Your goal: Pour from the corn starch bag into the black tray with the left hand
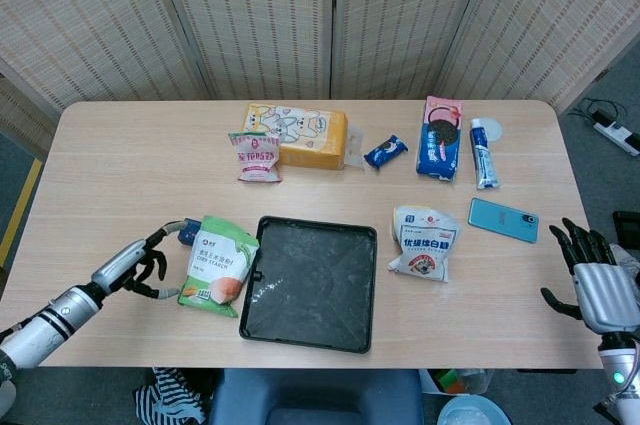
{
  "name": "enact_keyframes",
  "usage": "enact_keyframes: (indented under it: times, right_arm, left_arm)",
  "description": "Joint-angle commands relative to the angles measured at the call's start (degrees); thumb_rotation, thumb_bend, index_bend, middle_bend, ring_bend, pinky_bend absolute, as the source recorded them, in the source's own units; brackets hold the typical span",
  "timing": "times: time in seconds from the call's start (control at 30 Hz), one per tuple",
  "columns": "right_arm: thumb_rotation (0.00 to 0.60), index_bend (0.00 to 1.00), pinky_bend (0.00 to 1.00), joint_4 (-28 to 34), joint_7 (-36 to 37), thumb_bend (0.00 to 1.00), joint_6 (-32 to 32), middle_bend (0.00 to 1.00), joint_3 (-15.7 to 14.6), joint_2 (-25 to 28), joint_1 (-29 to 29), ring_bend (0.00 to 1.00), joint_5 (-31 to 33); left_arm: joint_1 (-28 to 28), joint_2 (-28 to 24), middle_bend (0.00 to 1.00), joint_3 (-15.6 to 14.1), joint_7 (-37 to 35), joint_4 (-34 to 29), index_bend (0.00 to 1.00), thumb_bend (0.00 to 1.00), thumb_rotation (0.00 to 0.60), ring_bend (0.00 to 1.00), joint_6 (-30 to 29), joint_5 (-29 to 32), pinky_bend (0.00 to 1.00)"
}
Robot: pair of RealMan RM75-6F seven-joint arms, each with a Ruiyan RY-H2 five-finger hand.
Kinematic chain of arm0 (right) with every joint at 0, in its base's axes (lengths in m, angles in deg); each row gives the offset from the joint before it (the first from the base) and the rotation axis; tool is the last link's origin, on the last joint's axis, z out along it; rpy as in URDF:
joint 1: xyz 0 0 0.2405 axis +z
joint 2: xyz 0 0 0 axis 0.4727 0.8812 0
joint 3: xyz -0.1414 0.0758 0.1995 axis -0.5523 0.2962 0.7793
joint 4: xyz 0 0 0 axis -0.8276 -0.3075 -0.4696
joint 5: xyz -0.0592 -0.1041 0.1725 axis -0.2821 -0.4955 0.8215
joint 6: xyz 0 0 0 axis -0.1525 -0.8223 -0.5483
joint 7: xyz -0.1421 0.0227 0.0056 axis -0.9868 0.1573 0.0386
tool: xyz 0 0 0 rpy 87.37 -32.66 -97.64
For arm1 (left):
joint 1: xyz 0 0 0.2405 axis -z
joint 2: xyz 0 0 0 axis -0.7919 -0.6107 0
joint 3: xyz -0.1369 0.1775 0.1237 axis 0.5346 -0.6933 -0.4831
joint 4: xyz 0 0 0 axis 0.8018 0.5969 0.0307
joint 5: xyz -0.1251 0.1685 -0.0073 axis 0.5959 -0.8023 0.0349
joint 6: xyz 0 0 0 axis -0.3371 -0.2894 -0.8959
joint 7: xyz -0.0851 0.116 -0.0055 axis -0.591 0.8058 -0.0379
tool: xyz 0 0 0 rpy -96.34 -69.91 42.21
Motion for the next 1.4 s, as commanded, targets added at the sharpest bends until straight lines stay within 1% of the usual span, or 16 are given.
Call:
enact_keyframes:
  times: [0.03,0.1,0.17,0.2,0.27,0.3,0.33,0.37,0.47,0.53,0.57,0.67,0.73,0.93,1.2,1.4]
  right_arm:
    - [0.6,0.0,0.0,0.0,-0.1,0.28,-0.1,0.0,0.1,0.0,-0.1,0.0,0.2]
    - [0.6,0.0,0.0,0.0,-0.1,0.28,-0.3,0.0,0.2,0.0,-0.1,0.0,0.4]
    - [0.6,0.0,0.0,0.1,0.0,0.28,-0.4,0.0,0.4,0.1,-0.2,0.0,0.6]
    - [0.6,0.0,0.0,0.1,0.1,0.28,-0.6,0.0,0.4,0.2,-0.3,0.0,0.6]
    - [0.6,0.0,0.0,0.0,0.1,0.28,-0.9,0.0,0.6,0.2,-0.4,0.0,0.8]
    - [0.6,0.0,0.0,0.1,0.1,0.28,-1.0,0.0,0.7,0.2,-0.4,0.0,0.9]
    - [0.6,0.0,0.0,0.1,0.1,0.28,-1.0,0.0,0.9,0.2,-0.4,0.0,1.0]
    - [0.6,0.0,0.0,0.0,0.1,0.28,-1.0,0.0,1.1,0.2,-0.3,0.0,1.2]
    - [0.6,0.0,0.0,0.0,0.0,0.28,-0.9,0.0,1.5,0.2,-0.2,0.0,2.0]
    - [0.6,0.0,0.0,0.0,-0.1,0.28,-1.1,0.0,2.0,0.1,-0.2,0.0,2.5]
    - [0.6,0.0,0.0,-0.1,-0.4,0.28,-1.2,0.0,2.2,0.0,-0.2,0.0,2.8]
    - [0.6,0.0,0.0,-0.2,-2.4,0.28,-2.5,0.0,2.9,-0.5,-0.5,0.0,3.6]
    - [0.6,0.0,0.0,-0.4,-4.8,0.28,-3.9,0.0,3.4,-1.1,-0.7,0.0,4.1]
    - [0.6,0.0,0.0,-0.3,-11.6,0.28,-6.9,0.0,4.3,-3.4,-1.2,0.0,5.3]
    - [0.6,0.0,0.0,0.6,-11.4,0.28,-7.6,0.0,3.8,-3.1,-1.9,0.0,4.3]
    - [0.6,0.0,0.0,0.7,-11.2,0.28,-6.0,0.0,3.5,-3.0,-1.5,0.0,4.4]
  left_arm:
    - [-10.9,-2.3,0.0,7.4,4.5,-12.7,0.0,0.21,0.6,0.51,-4.7,-2.8,0.77]
    - [-14.7,-1.2,0.0,10.3,7.2,-15.6,0.0,0.21,0.6,0.47,-4.1,-3.2,0.74]
    - [-19.4,1.6,0.0,13.5,11.7,-18.0,0.0,0.2,0.6,0.4,-2.8,-3.5,0.64]
    - [-21.4,3.5,0.0,14.8,13.7,-18.5,0.0,0.2,0.6,0.34,-1.4,-2.9,0.57]
    - [-24.8,8.9,0.0,18.0,20.0,-17.1,0.0,0.19,0.6,0.18,4.3,-0.7,0.33]
    - [-26.0,11.2,0.0,19.3,23.7,-15.8,0.0,0.19,0.6,0.13,6.7,-0.2,0.27]
    - [-26.9,13.5,0.0,20.6,28.1,-14.4,0.0,0.19,0.6,0.06,8.6,0.0,0.18]
    - [-27.9,17.0,0.0,22.5,34.8,-12.7,0.0,0.19,0.6,0.02,10.6,0.0,0.11]
    - [-29.2,25.0,0.0,26.9,51.8,-8.3,0.0,0.18,0.6,0.0,14.9,0.2,0.02]
    - [-29.3,28.3,0.0,28.8,59.9,-5.0,0.0,0.18,0.6,0.0,17.2,0.6,0.01]
    - [-29.2,29.2,0.0,29.6,62.6,-3.6,0.0,0.18,0.6,0.0,17.8,0.9,0.01]
    - [-27.8,31.7,0.0,32.9,69.3,1.0,0.0,0.18,0.6,0.0,19.7,3.2,0.0]
    - [-27.0,32.3,0.0,34.3,72.4,2.3,0.0,0.17,0.6,0.0,19.1,3.4,0.0]
    - [-26.8,32.8,0.0,35.1,74.2,2.2,0.0,0.17,0.6,0.0,18.8,4.4,0.0]
    - [-27.7,33.0,0.0,34.1,74.8,1.5,0.0,0.17,0.6,0.0,19.8,4.6,0.0]
    - [-27.7,32.4,0.0,33.7,73.5,1.0,0.01,0.17,0.6,0.0,18.1,4.6,0.0]
